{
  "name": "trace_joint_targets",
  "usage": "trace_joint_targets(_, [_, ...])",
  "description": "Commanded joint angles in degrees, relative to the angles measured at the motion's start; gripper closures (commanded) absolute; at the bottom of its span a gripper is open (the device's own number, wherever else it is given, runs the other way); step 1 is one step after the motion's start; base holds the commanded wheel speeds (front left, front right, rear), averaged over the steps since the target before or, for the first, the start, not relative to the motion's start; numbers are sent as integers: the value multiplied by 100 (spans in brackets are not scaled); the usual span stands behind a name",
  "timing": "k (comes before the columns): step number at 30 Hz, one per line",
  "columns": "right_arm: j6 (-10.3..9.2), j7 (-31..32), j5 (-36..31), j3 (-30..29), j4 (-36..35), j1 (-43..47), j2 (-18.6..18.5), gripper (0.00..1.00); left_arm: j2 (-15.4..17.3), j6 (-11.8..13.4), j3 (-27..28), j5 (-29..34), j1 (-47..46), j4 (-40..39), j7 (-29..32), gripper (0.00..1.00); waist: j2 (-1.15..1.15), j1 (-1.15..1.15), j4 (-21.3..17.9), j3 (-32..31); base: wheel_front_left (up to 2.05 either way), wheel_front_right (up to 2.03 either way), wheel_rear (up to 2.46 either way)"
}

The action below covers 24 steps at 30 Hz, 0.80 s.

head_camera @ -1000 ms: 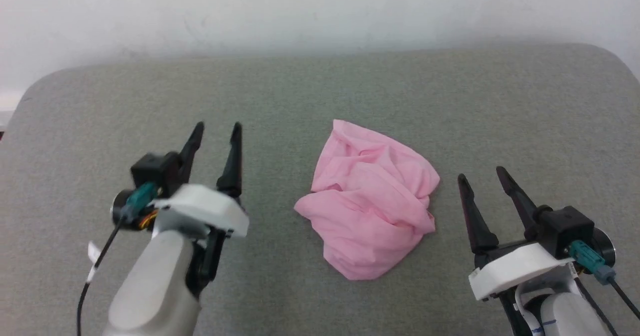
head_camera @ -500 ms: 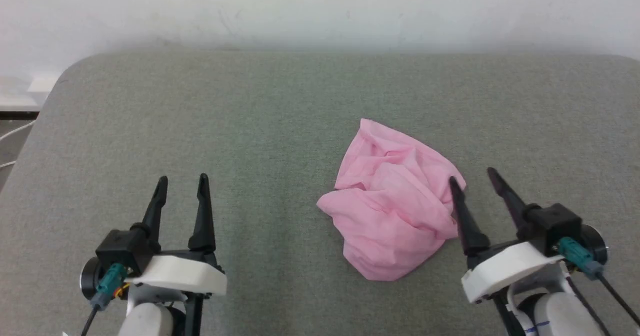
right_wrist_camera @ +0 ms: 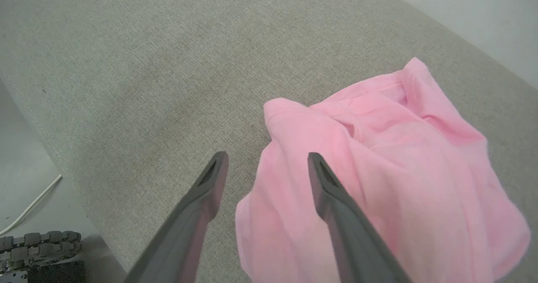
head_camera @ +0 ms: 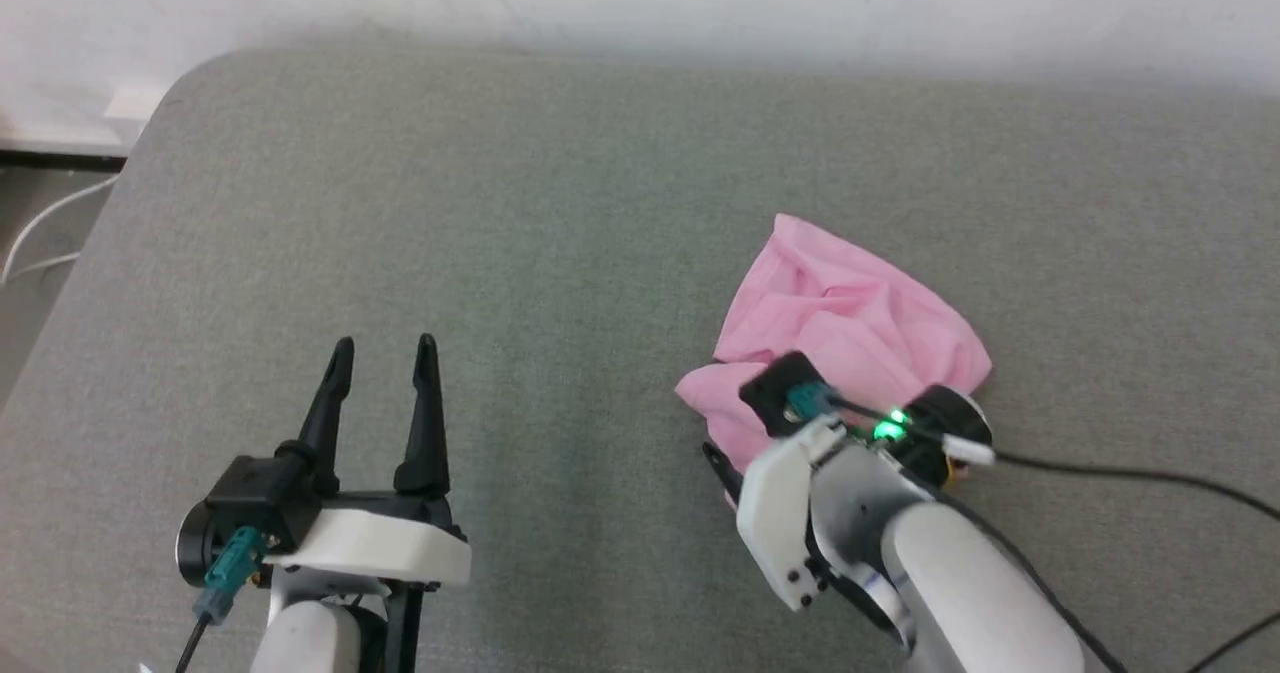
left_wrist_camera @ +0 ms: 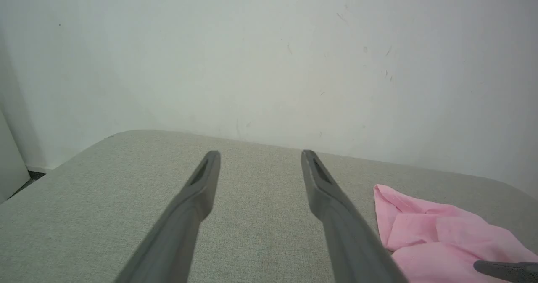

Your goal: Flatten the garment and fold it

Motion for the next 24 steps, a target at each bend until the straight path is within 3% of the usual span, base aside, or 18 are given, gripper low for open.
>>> trace_joint_targets(1, [-6, 216, -91, 57, 179, -266, -6, 0, -49, -48, 37, 60, -108, -21, -27, 0, 0, 0, 113, 135, 0, 0, 0])
trace_joint_targets(10, [-6, 1198, -268, 334, 1444, -1080, -6, 0, -148, -161, 24, 130, -292, -44, -27, 0, 0, 0, 340, 388, 0, 0, 0])
trace_joint_targets(11, [-6, 1253, -249, 353, 1538, -1119, -6, 12, -152, -169, 19, 128, -299, -38, -27, 0, 0, 0, 352, 399, 0, 0, 0])
trace_joint_targets(12, [-6, 1304, -238, 394, 1620, -1155, -6, 59, -155, -176, 13, 127, -305, -34, -27, 0, 0, 0, 363, 410, 0, 0, 0])
trace_joint_targets(13, [-6, 1327, -209, 433, 1679, -1189, -6, 86, -158, -180, 9, 124, -308, -28, -27, 0, 0, 0, 372, 416, 0, 0, 0])
trace_joint_targets(14, [-6, 1314, -151, 449, 1714, -1215, -6, 100, -160, -183, 6, 120, -308, -18, -27, 0, 0, 0, 377, 417, 0, 0, 0])
trace_joint_targets(24, [-6, 52, 932, 137, 926, -1515, -6, 100, -165, -148, 34, 83, -226, 58, -27, 0, 0, 0, 283, 178, 0, 0, 0])
